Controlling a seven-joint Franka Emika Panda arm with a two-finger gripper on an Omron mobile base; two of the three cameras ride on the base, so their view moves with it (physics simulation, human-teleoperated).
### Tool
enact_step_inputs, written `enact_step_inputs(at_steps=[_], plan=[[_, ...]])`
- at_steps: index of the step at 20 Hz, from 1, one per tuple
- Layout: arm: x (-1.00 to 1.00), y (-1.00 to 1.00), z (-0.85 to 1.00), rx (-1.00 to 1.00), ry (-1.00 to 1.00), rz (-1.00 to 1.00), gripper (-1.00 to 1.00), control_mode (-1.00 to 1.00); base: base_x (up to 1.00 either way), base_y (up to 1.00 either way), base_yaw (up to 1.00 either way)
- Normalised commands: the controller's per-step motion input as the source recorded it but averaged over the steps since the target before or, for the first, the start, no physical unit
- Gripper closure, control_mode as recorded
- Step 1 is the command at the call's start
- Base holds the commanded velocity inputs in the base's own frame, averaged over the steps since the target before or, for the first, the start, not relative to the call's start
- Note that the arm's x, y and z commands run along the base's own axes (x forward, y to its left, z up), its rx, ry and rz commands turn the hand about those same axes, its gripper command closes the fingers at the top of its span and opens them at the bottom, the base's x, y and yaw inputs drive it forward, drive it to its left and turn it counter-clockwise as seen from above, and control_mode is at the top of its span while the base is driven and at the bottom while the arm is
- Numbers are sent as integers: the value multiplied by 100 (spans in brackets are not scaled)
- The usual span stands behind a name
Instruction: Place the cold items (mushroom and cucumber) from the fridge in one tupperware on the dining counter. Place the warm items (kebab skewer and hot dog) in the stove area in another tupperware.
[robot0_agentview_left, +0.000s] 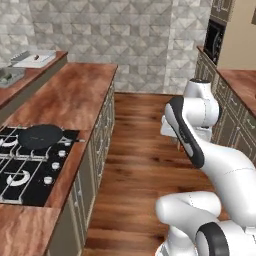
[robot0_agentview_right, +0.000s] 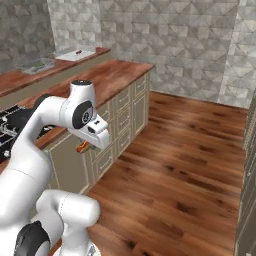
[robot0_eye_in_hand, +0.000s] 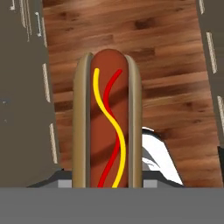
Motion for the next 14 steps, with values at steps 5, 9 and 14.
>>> enact_step_inputs(at_steps=[5,9,14], plan=[[0,0,0,0,0,0,100,100,100,-15,-26],[0,0,0,0,0,0,100,100,100,-36,-2],[0,0,0,0,0,0,100,100,100,-16,0]])
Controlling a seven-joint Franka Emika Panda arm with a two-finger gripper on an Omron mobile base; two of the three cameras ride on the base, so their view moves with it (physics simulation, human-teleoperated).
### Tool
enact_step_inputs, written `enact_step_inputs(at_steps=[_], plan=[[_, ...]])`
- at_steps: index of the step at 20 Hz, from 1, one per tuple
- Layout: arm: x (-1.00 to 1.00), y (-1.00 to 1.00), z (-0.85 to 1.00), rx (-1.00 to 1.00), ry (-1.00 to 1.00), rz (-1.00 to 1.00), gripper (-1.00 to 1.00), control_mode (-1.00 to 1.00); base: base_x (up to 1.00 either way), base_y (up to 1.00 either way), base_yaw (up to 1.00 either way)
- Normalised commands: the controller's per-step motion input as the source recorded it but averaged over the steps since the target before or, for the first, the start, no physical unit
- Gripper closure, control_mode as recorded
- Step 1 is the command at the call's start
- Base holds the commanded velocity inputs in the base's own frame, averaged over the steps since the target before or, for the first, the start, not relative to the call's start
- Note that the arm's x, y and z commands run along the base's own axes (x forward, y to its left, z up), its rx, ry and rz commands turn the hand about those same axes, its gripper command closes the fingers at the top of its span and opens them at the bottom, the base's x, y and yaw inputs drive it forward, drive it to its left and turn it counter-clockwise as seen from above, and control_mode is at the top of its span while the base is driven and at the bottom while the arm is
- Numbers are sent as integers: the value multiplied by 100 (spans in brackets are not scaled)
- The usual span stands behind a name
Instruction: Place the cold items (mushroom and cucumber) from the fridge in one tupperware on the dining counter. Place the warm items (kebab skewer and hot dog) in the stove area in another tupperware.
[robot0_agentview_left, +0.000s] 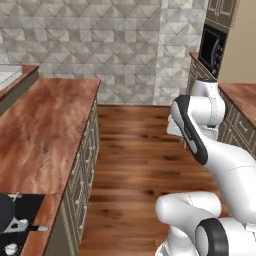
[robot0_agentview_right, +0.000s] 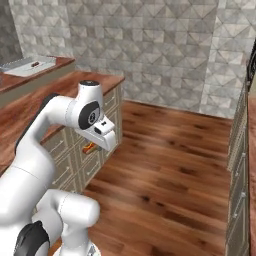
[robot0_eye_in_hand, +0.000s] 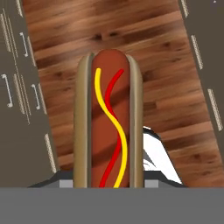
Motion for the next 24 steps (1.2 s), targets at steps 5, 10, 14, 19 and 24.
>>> enact_step_inputs(at_steps=[5,10,14,19,24], plan=[[0,0,0,0,0,0,100,100,100,0,0],[0,0,0,0,0,0,100,100,100,-3,0],[0,0,0,0,0,0,100,100,100,-1,0],[0,0,0,0,0,0,100,100,100,0,0],[0,0,0,0,0,0,100,100,100,0,-1]])
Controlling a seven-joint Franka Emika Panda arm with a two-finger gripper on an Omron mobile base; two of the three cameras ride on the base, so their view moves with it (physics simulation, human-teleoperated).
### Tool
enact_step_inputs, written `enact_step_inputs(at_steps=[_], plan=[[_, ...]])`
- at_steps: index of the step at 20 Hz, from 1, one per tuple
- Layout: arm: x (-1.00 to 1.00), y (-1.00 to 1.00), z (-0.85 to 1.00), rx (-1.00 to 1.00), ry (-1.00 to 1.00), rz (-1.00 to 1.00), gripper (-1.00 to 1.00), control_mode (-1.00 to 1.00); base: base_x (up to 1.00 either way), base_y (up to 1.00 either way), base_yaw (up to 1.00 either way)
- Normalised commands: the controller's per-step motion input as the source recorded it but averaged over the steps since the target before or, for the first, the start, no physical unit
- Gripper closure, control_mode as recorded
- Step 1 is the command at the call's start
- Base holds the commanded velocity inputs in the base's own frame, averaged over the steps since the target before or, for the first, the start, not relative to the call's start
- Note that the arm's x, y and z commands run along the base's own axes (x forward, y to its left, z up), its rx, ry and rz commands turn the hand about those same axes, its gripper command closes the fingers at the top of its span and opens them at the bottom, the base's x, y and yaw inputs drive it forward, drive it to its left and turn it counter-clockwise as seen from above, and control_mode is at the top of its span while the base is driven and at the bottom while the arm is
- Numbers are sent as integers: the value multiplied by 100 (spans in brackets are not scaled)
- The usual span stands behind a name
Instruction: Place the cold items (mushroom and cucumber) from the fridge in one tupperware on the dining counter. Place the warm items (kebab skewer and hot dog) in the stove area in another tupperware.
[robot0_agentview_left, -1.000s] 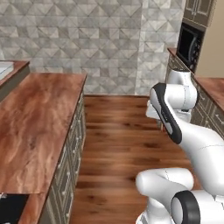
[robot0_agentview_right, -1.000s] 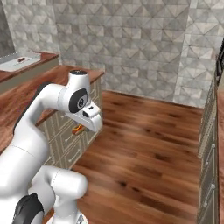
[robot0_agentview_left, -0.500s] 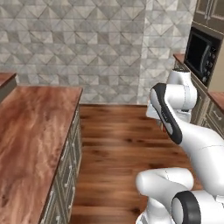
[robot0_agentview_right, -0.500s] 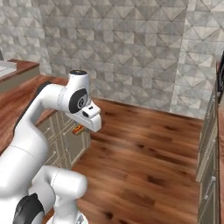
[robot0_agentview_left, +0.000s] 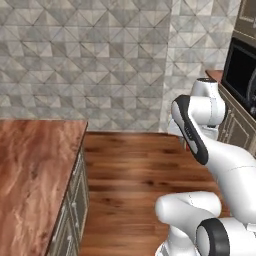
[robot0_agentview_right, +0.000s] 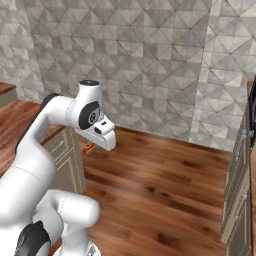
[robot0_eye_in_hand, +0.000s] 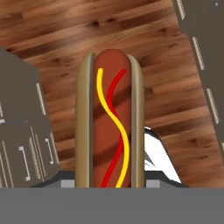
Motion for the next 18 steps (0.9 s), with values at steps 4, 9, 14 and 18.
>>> enact_step_inputs(at_steps=[4,9,14,18], plan=[[0,0,0,0,0,0,100,100,100,0,0],[0,0,0,0,0,0,100,100,100,0,0],[0,0,0,0,0,0,100,100,100,0,0],[0,0,0,0,0,0,100,100,100,10,0]])
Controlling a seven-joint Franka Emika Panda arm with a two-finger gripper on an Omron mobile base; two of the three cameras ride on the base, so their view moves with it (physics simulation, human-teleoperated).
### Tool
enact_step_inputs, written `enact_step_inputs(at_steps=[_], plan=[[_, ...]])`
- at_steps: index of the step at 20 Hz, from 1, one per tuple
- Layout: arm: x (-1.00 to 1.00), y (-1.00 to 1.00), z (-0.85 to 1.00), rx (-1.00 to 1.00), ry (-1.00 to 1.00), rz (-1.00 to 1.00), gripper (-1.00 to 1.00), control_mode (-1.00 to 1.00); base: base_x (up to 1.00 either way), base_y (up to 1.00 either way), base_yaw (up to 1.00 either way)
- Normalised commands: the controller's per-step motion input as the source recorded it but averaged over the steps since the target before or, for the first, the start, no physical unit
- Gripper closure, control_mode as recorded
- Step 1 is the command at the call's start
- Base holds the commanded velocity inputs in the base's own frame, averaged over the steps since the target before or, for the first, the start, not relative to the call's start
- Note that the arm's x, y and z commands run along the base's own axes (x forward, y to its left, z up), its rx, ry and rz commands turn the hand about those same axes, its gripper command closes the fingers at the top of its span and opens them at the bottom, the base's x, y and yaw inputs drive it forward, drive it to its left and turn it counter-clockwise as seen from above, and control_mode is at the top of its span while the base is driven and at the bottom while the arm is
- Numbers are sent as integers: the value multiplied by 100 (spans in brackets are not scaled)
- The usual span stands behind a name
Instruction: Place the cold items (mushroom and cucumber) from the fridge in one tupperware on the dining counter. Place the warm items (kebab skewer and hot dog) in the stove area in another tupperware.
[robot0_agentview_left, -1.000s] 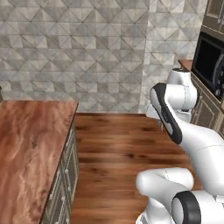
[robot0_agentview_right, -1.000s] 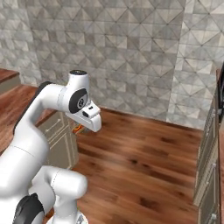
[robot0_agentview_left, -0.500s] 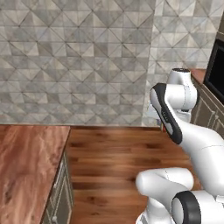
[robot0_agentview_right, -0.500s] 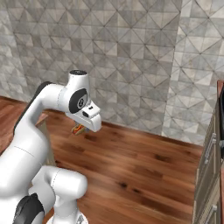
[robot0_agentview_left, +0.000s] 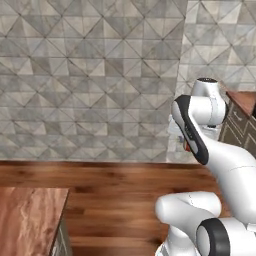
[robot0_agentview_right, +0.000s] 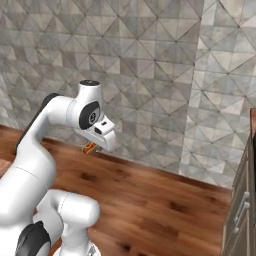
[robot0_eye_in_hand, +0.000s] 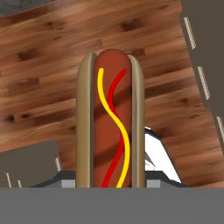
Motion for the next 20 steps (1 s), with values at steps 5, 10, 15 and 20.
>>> enact_step_inputs(at_steps=[5,10,15,20], plan=[[0,0,0,0,0,0,100,100,100,14,25],[0,0,0,0,0,0,100,100,100,-8,61],[0,0,0,0,0,0,100,100,95,-16,82],[0,0,0,0,0,0,100,100,67,-24,90]])
